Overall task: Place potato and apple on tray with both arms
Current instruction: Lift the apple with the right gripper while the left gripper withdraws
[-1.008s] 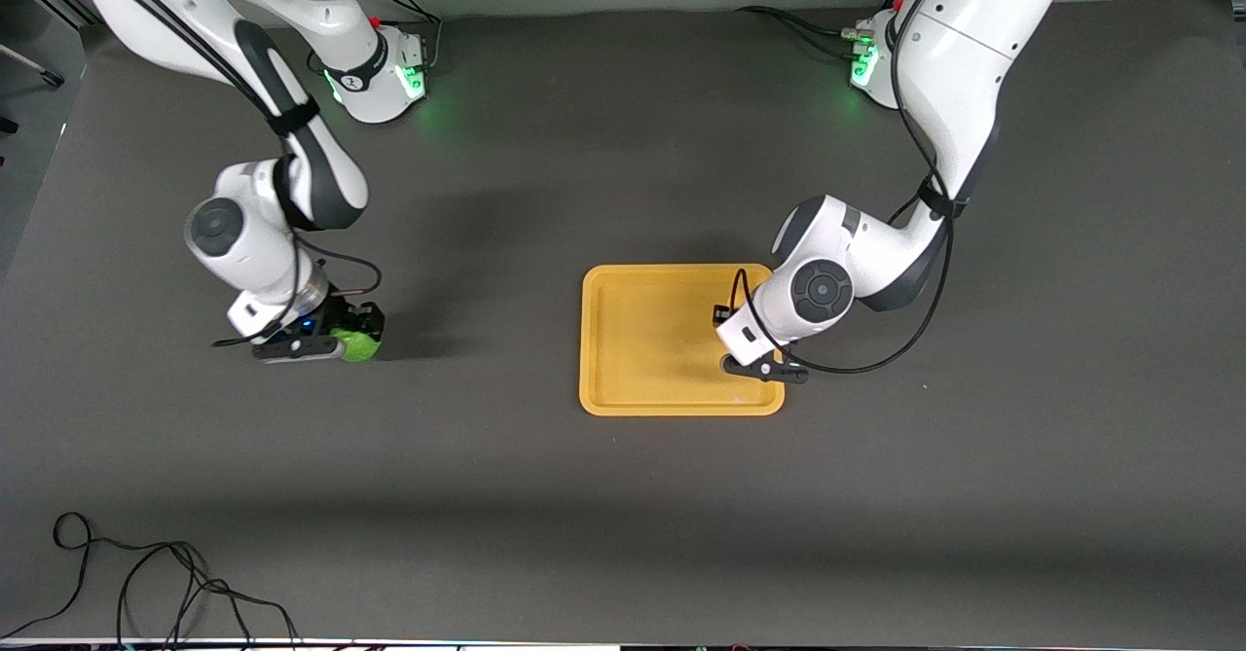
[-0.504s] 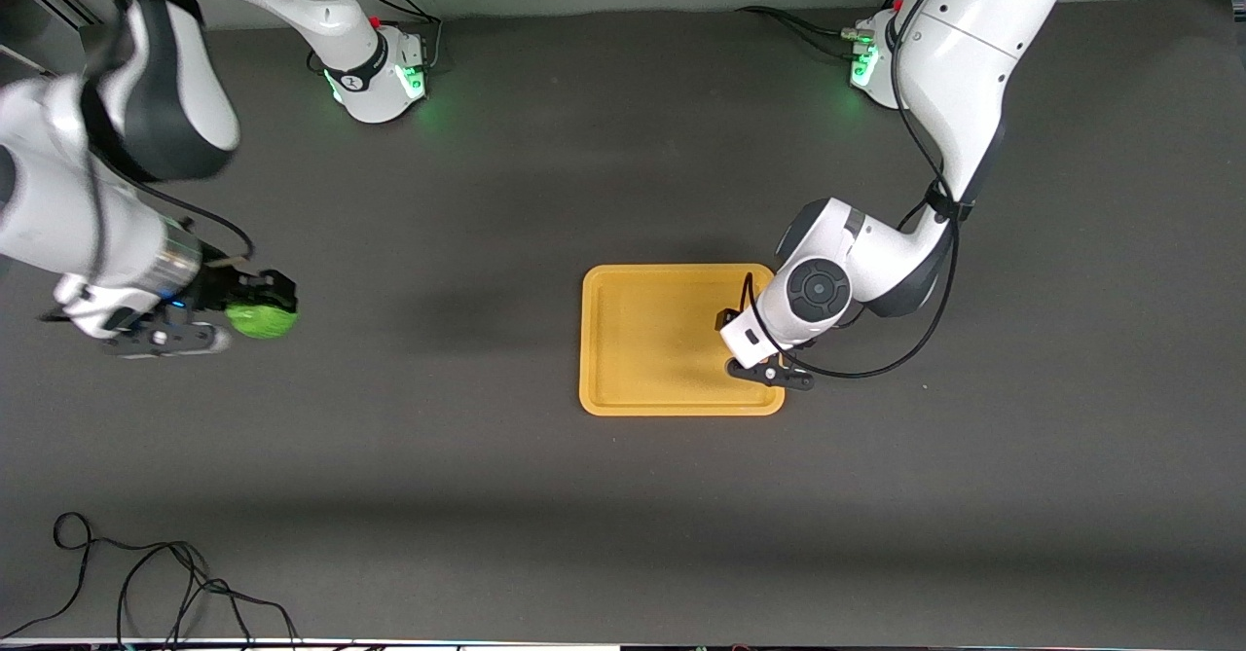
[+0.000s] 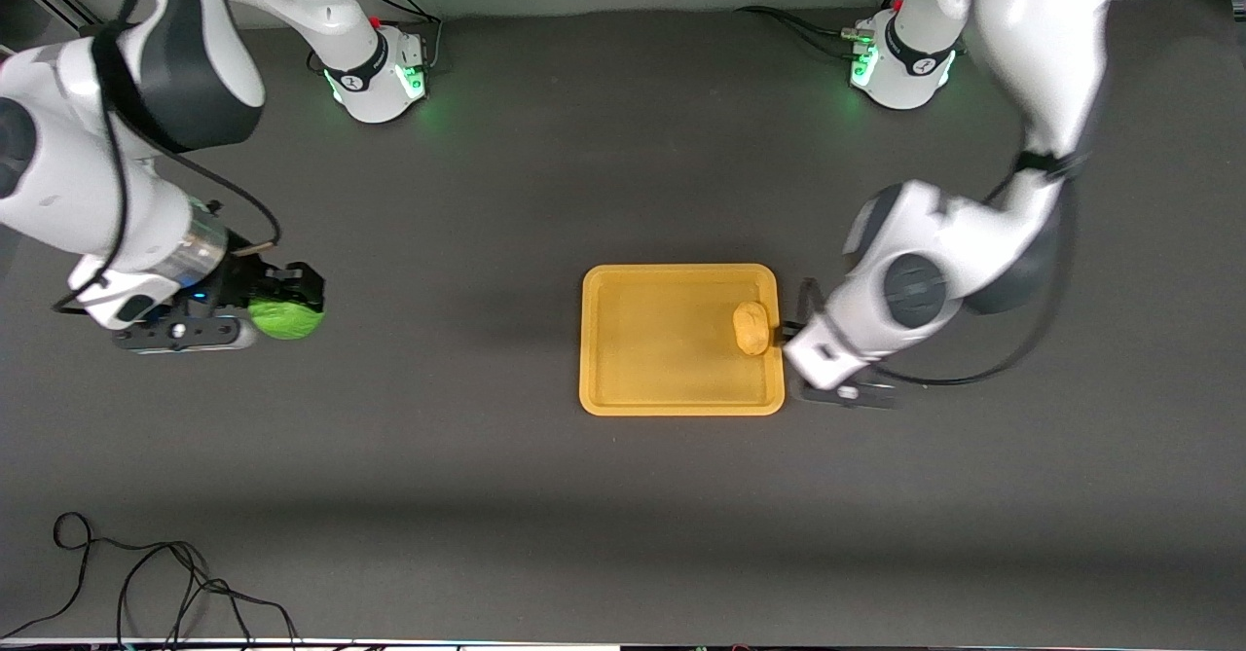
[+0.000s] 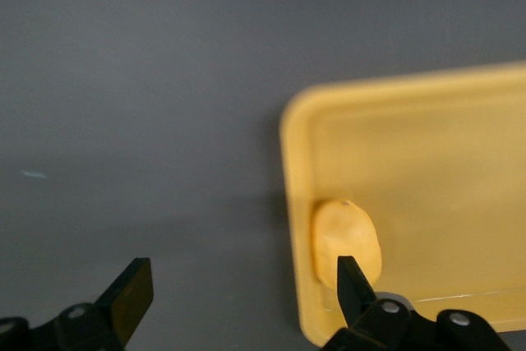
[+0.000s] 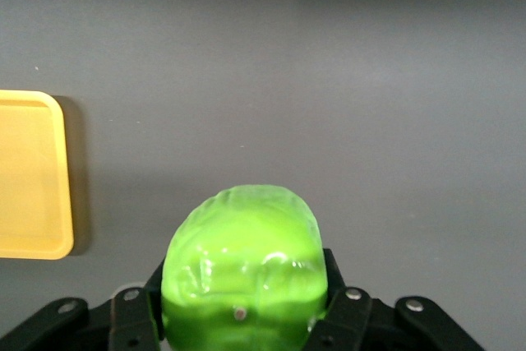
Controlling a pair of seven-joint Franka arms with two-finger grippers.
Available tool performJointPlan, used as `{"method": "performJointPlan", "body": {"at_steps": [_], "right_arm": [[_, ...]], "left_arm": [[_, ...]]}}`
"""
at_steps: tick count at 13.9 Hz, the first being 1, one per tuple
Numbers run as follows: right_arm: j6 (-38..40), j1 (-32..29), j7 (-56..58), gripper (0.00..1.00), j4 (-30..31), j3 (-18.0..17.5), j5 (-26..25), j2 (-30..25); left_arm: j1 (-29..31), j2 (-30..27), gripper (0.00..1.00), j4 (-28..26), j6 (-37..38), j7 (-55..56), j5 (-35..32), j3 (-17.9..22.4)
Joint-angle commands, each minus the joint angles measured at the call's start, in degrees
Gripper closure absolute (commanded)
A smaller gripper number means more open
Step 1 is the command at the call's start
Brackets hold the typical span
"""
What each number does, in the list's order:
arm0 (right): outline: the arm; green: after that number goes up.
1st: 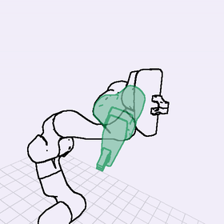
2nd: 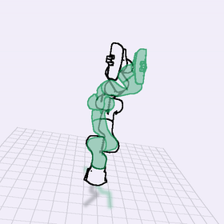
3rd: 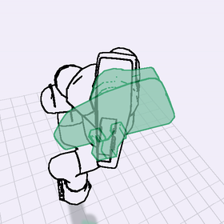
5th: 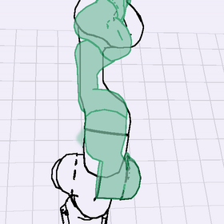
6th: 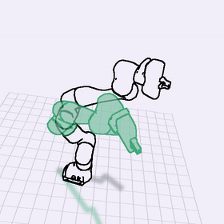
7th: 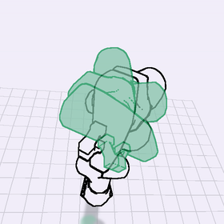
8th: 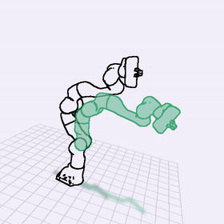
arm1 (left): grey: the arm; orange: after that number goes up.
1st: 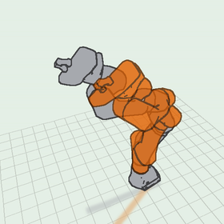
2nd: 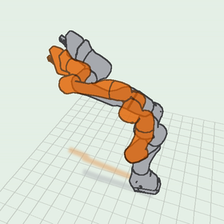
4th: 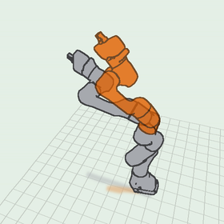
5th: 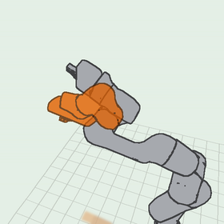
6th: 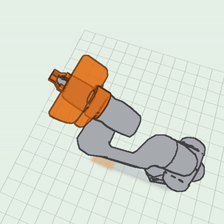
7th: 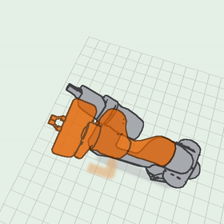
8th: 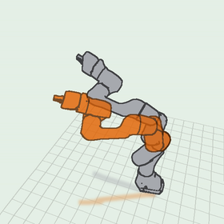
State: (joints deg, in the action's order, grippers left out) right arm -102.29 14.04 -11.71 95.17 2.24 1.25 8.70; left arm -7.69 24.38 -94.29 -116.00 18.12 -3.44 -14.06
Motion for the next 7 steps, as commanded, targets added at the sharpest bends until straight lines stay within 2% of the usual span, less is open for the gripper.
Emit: {"method": "performJointPlan", "body": {"at_steps": [1,3,7], "right_arm": [[1.04,4.83,-7.68,0.47,-5.51,0.31,0.86,4.12],[0.86,10.71,-16.46,0.47,-10.59,0.31,0.77,8.59],[0.42,24.07,-36.75,0.47,-24.64,0.31,0.68,22.03]], "left_arm": [[5.21,-8.36,0.0,1.03,6.36,-4.29,0.1,-0.53],[6.62,-13.72,0.0,-0.27,11.83,-7.92,-0.34,-0.1],[13.21,-22.34,0.0,-7.99,11.06,-15.2,1.49,-0.18]]}}
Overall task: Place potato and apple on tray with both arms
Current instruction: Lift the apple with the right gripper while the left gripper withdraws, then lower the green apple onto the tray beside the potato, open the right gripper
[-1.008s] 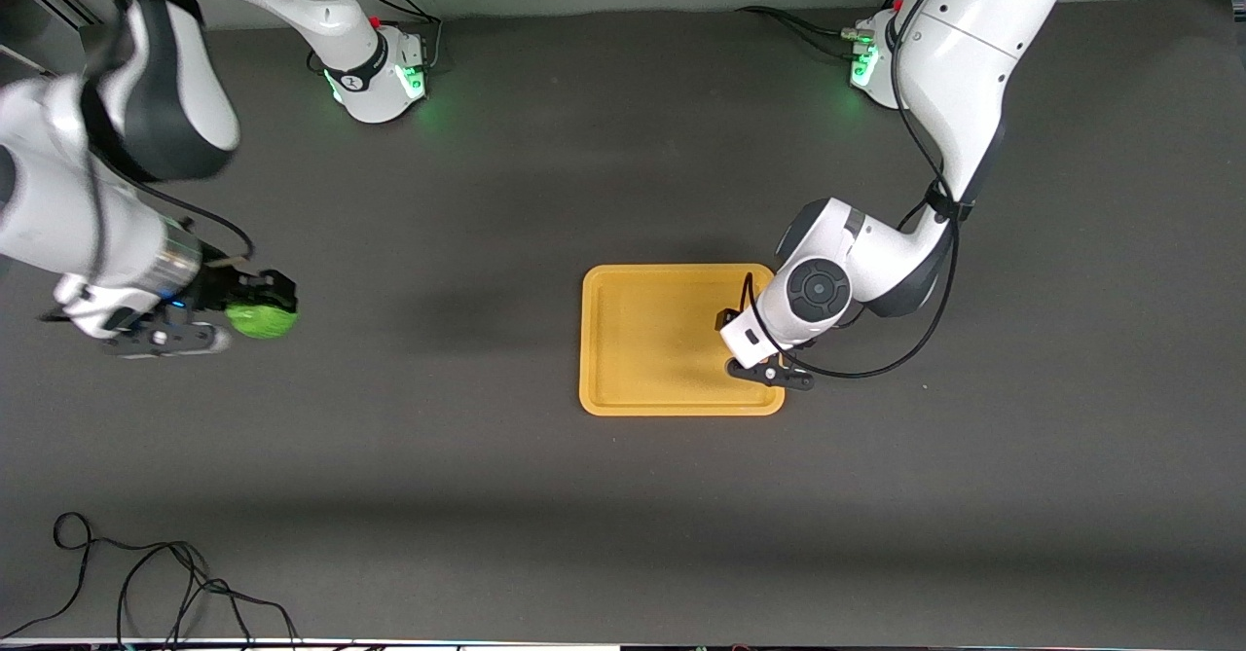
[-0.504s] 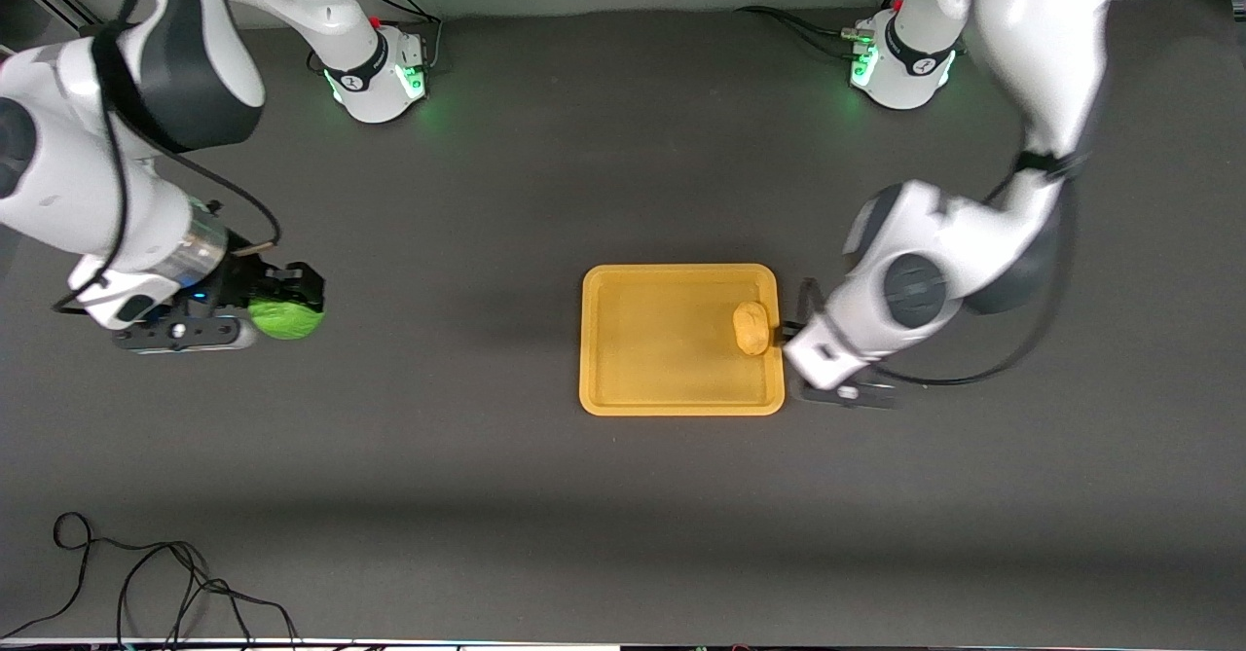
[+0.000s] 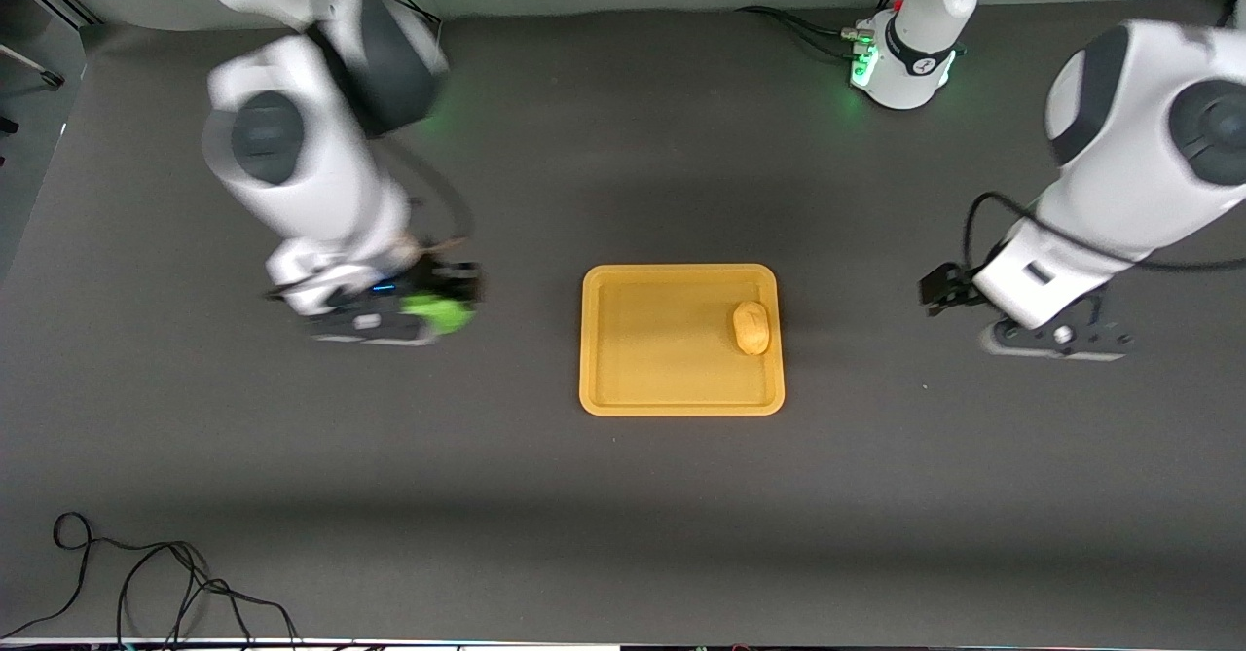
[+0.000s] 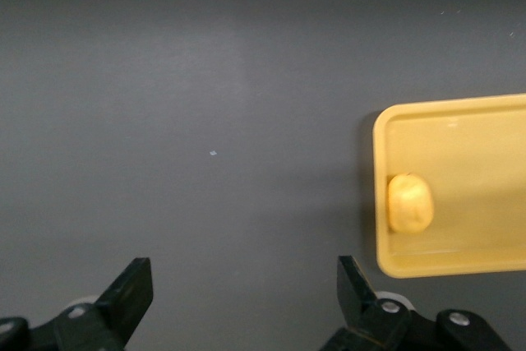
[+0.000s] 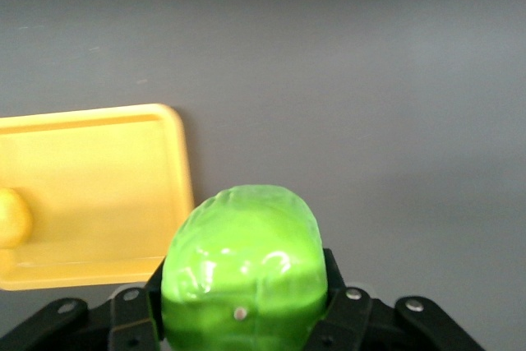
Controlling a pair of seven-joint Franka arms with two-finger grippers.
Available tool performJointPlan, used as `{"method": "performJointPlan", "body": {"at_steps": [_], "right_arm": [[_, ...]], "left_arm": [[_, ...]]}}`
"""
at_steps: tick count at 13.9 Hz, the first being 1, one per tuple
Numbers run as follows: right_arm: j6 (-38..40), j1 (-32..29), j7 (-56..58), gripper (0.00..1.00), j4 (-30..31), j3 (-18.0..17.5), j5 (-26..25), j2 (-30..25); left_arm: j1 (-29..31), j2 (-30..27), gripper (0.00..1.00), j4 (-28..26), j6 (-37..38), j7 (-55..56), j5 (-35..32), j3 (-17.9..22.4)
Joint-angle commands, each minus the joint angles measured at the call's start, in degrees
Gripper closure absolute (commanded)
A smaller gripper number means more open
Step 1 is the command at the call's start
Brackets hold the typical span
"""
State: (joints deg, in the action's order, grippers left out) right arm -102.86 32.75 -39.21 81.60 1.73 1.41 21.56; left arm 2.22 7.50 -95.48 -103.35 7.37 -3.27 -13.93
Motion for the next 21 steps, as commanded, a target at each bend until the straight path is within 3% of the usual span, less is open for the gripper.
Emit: {"method": "performJointPlan", "body": {"at_steps": [1,3,4,9,12,16,18,19,21], "right_arm": [[0.64,8.35,-14.18,0.47,-15.11,0.82,0.53,12.77],[-2.42,13.55,-21.93,0.47,-19.27,0.91,0.35,18.49],[-5.22,15.4,-24.49,0.47,-19.02,0.91,0.0,20.34],[-16.39,18.23,-28.38,0.47,-18.31,1.17,-2.37,30.89],[-23.51,18.23,-28.73,0.46,-15.86,1.17,-2.55,33.45],[-27.05,18.23,-28.99,0.45,-15.59,1.35,-2.55,35.83],[-27.05,18.14,-28.91,0.0,-15.5,1.61,-2.64,35.83],[-26.87,18.14,-28.73,0.0,-15.59,2.31,-2.81,35.48],[-22.68,18.14,-28.64,0.0,-15.85,2.93,-3.43,32.69]], "left_arm": [[5.41,-7.74,0.0,-9.7,-3.33,-4.91,2.64,-0.31],[5.96,-10.74,0.0,-15.67,-8.86,-4.82,2.92,-0.22],[6.48,-10.84,0.0,-16.05,-8.62,-4.82,2.92,-0.22],[8.41,-10.05,0.0,-9.82,1.48,-9.31,2.74,1.71],[8.94,-10.05,0.0,-9.9,1.48,-9.75,2.92,2.5],[8.86,-10.23,0.0,-9.2,1.66,-13.17,2.92,4.78],[3.36,-10.66,0.0,-9.2,2.18,-14.84,2.92,10.99],[-1.29,-10.67,0.0,-8.59,3.49,-14.93,2.92,15.99],[-4.23,-10.49,0.0,-7.27,5.17,-14.84,2.92,18.32]]}}
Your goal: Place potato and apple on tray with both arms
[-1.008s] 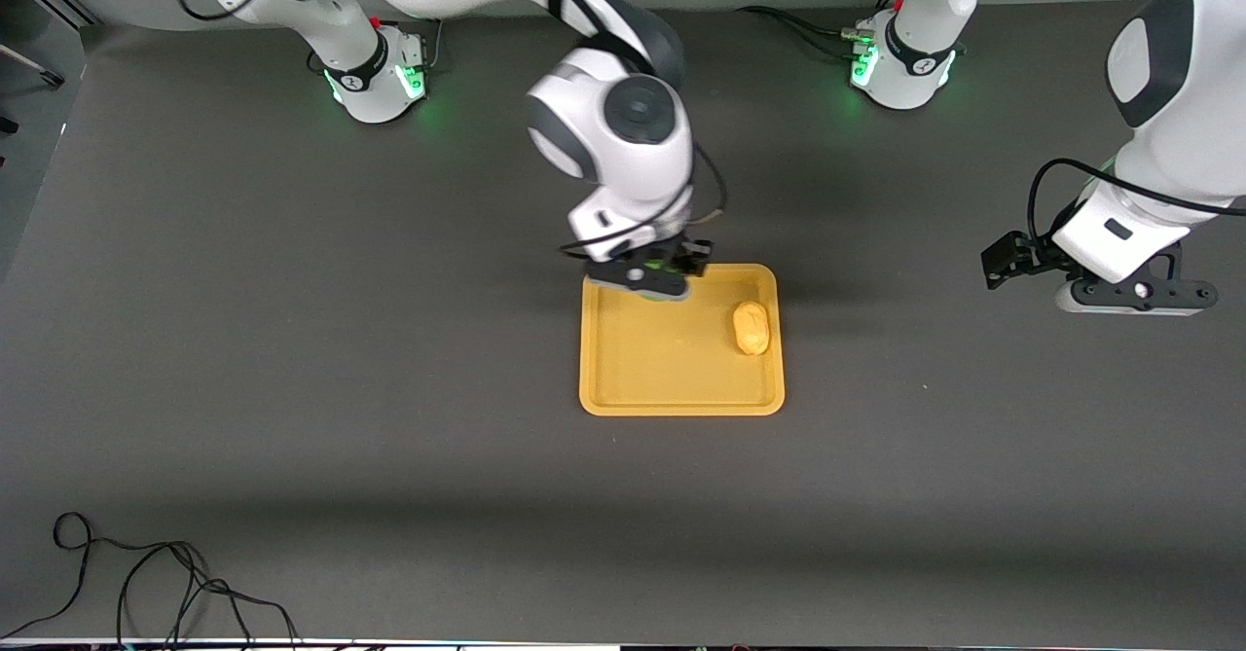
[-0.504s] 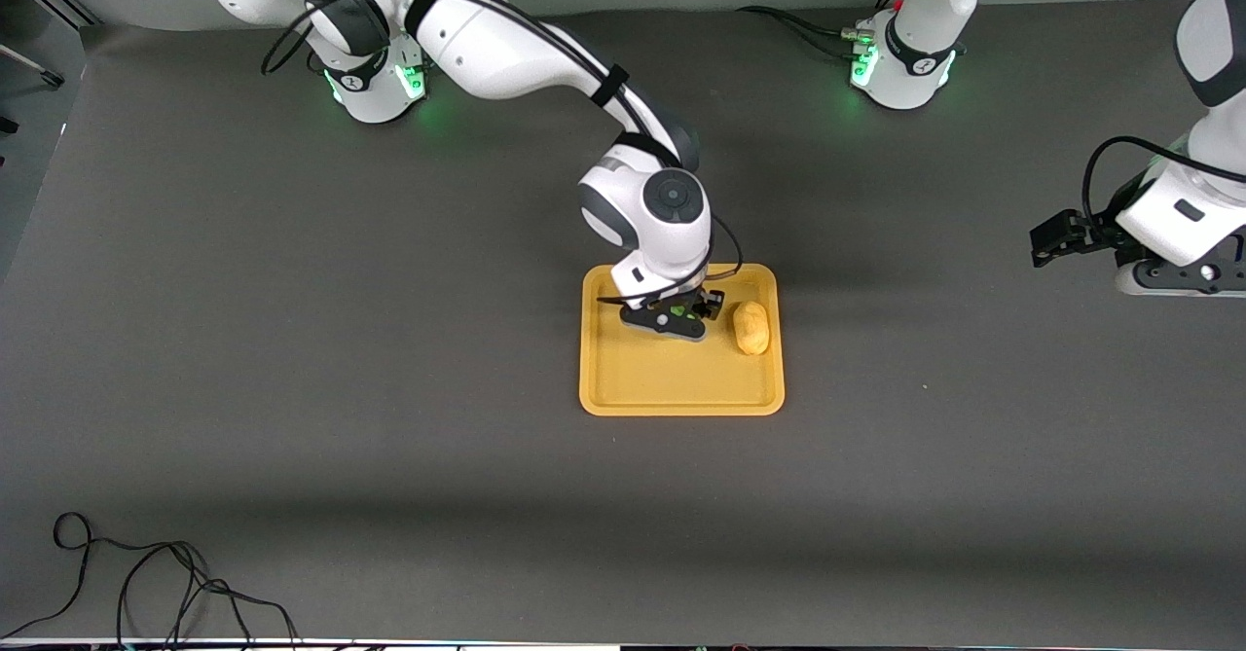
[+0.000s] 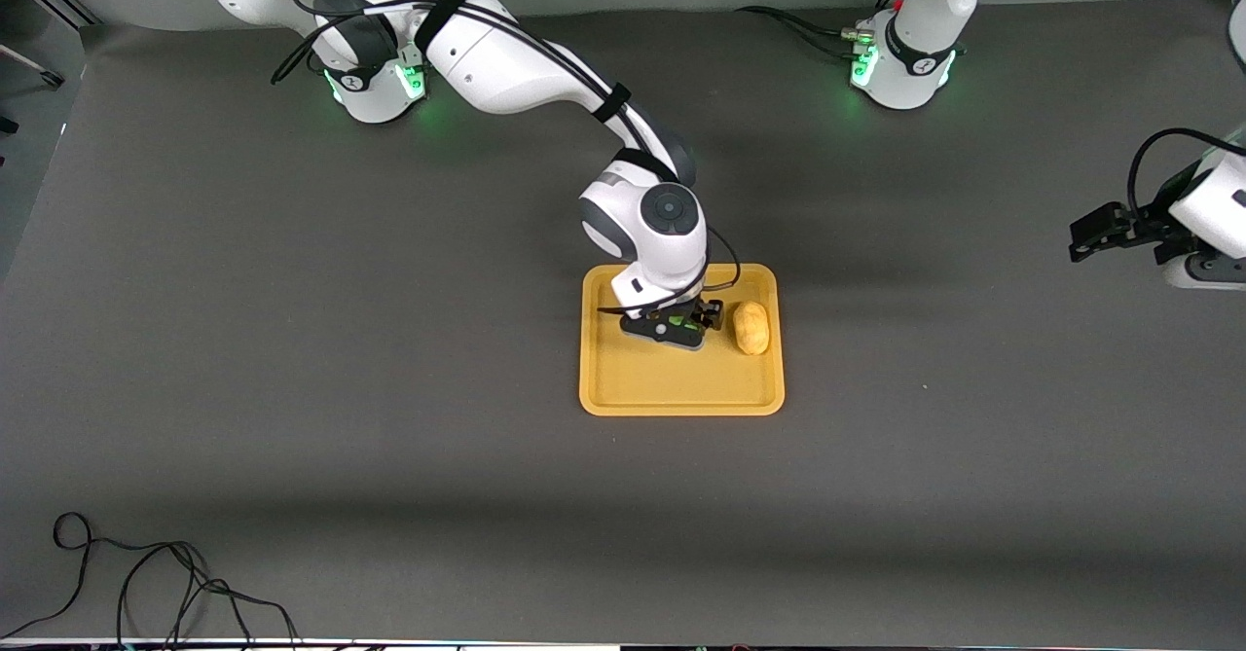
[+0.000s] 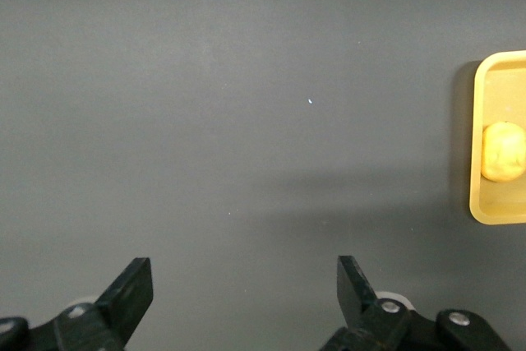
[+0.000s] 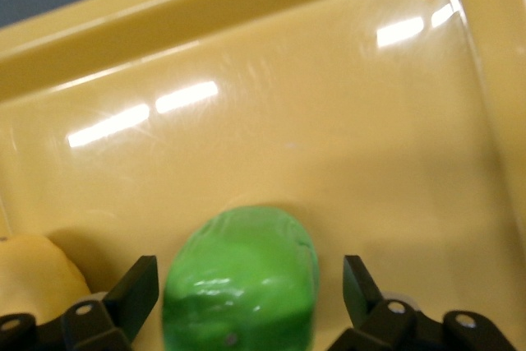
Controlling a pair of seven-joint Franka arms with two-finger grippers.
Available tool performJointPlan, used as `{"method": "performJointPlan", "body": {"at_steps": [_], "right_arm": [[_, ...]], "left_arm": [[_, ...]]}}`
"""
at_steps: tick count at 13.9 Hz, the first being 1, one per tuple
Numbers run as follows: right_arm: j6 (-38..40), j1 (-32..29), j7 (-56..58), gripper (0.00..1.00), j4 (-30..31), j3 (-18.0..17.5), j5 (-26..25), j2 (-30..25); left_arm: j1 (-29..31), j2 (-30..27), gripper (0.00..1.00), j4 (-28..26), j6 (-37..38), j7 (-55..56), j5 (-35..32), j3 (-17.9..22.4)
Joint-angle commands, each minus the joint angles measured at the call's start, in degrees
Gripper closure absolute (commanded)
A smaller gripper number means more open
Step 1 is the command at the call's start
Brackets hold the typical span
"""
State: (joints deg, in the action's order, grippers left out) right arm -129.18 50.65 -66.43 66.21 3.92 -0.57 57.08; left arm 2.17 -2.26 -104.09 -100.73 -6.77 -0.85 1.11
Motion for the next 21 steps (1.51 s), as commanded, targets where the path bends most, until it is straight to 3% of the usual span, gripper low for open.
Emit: {"method": "performJointPlan", "body": {"at_steps": [1,6,11,16,21], "right_arm": [[7.06,0.15,-1.25,0.0,-0.73,0.74,-1.45,-4.77],[24.82,-3.7,0.85,0.0,-1.35,0.92,-0.92,-19.52],[40.74,-13.8,20.77,0.0,0.66,1.0,-0.49,-32.01],[40.67,-32.6,46.69,0.0,18.05,0.04,3.03,-49.24],[40.85,-46.59,61.49,0.0,22.47,0.04,3.03,-54.44]], "left_arm": [[-4.45,-0.81,0.0,1.26,2.73,-0.62,0.5,3.28],[-4.28,-0.37,0.0,1.44,2.91,-0.53,0.5,3.02],[-3.93,0.15,0.0,2.49,3.09,-1.66,0.23,3.02],[-3.75,1.12,0.0,3.11,3.35,-4.22,0.5,3.02],[-4.46,1.21,0.0,3.46,3.97,-4.22,0.58,2.93]]}}
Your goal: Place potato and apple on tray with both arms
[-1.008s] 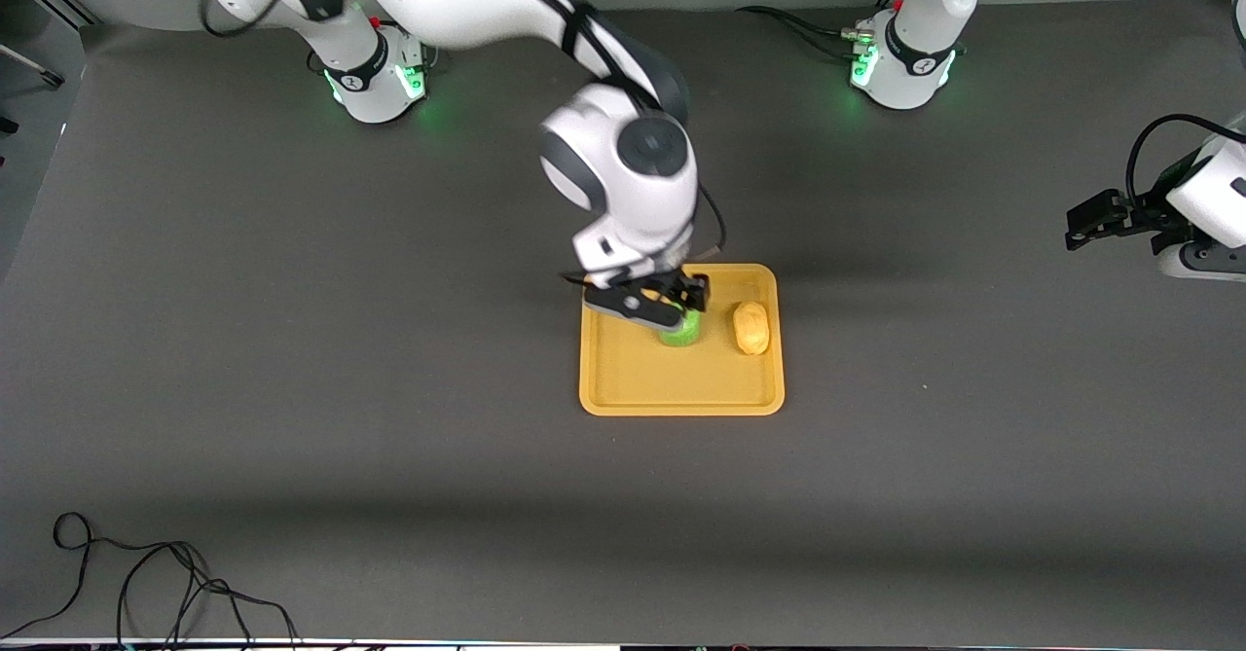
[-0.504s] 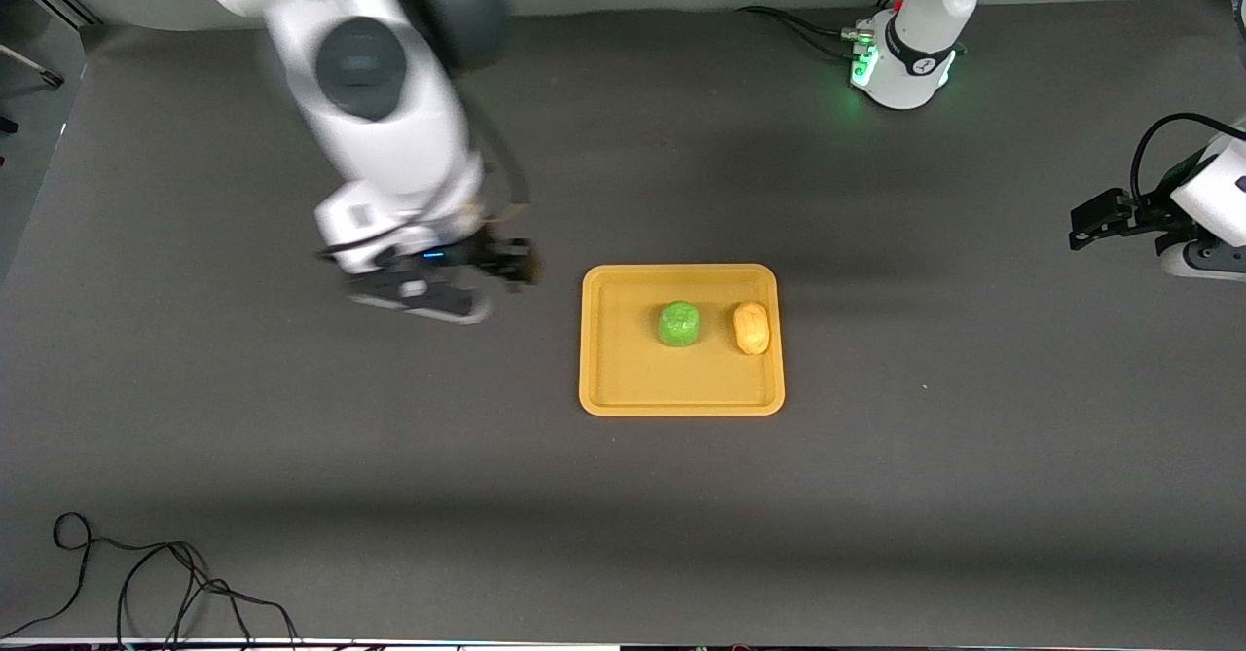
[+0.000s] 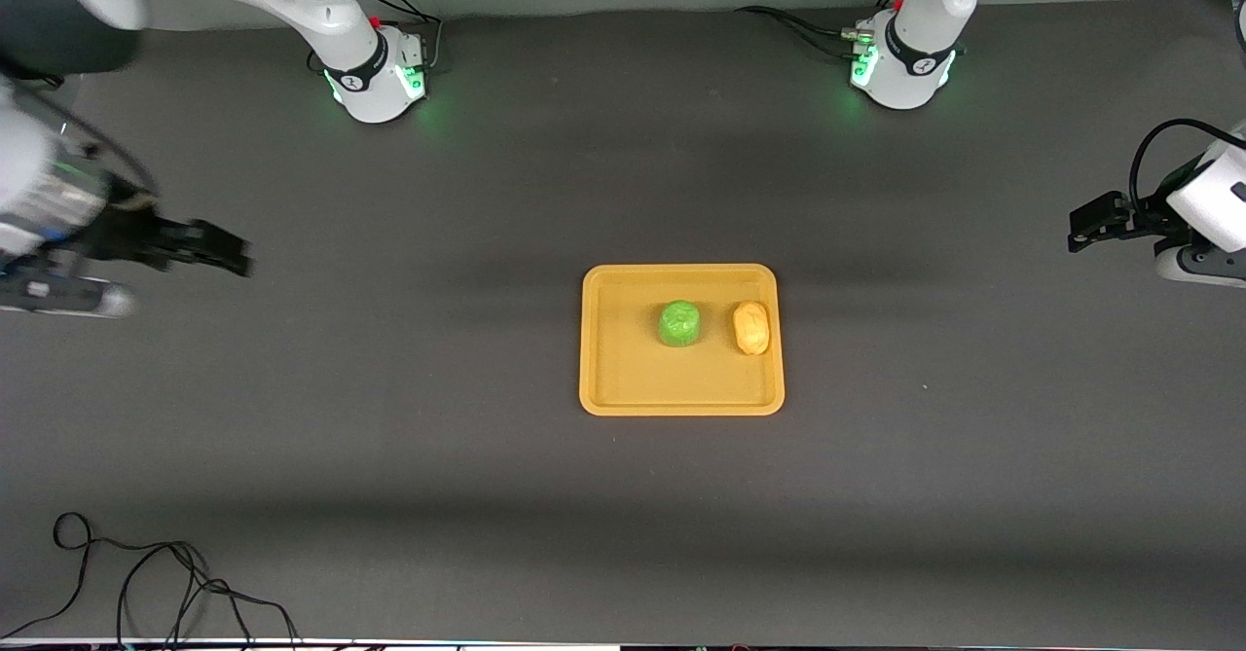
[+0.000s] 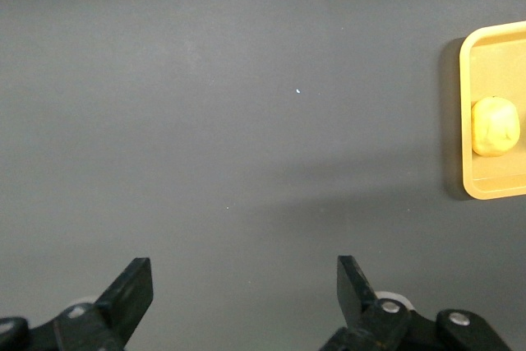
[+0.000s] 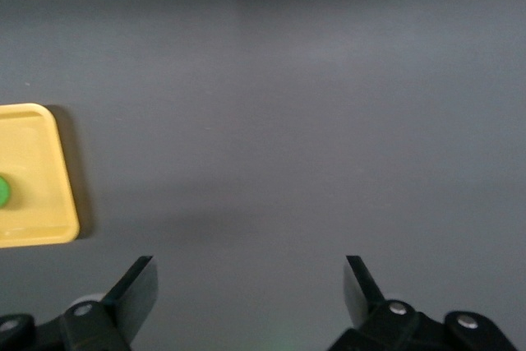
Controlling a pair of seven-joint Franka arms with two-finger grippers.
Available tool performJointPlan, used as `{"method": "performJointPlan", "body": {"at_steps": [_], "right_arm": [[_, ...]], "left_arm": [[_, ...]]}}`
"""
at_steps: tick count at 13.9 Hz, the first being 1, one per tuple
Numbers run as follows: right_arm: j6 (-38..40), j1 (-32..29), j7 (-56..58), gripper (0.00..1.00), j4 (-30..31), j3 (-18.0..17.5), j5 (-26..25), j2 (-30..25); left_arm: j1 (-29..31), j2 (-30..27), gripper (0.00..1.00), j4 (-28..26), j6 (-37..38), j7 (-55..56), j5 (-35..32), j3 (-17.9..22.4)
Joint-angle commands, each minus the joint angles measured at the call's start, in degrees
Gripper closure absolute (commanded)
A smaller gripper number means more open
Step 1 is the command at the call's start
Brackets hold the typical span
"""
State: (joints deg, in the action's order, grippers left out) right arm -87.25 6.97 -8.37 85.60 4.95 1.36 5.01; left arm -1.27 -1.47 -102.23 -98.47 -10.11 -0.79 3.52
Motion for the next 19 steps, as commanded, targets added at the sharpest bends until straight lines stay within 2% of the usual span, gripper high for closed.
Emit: {"method": "performJointPlan", "body": {"at_steps": [1,5,7,9,19], "right_arm": [[-0.74,-4.06,4.49,0.0,2.9,-0.73,1.02,-2.38],[-0.82,-4.25,4.85,0.0,1.15,0.85,0.14,-1.33],[-1.17,-5.82,4.85,0.0,0.88,-0.11,0.14,-0.8],[-1.09,-9.33,4.85,0.0,0.97,-4.58,0.05,-0.8],[-1.08,-8.99,4.5,0.0,1.06,-4.42,0.05,-1.06]], "left_arm": [[-1.11,0.42,0.0,1.6,1.71,-0.96,0.44,0.52],[-1.02,0.59,0.0,2.48,1.97,-0.7,0.44,0.52],[-1.02,0.5,0.0,2.91,1.97,-0.43,0.44,0.17],[-0.93,0.68,0.0,3.01,1.97,-0.87,0.53,0.26],[-1.19,1.21,0.0,3.18,4.17,2.64,1.58,0.17]]}}
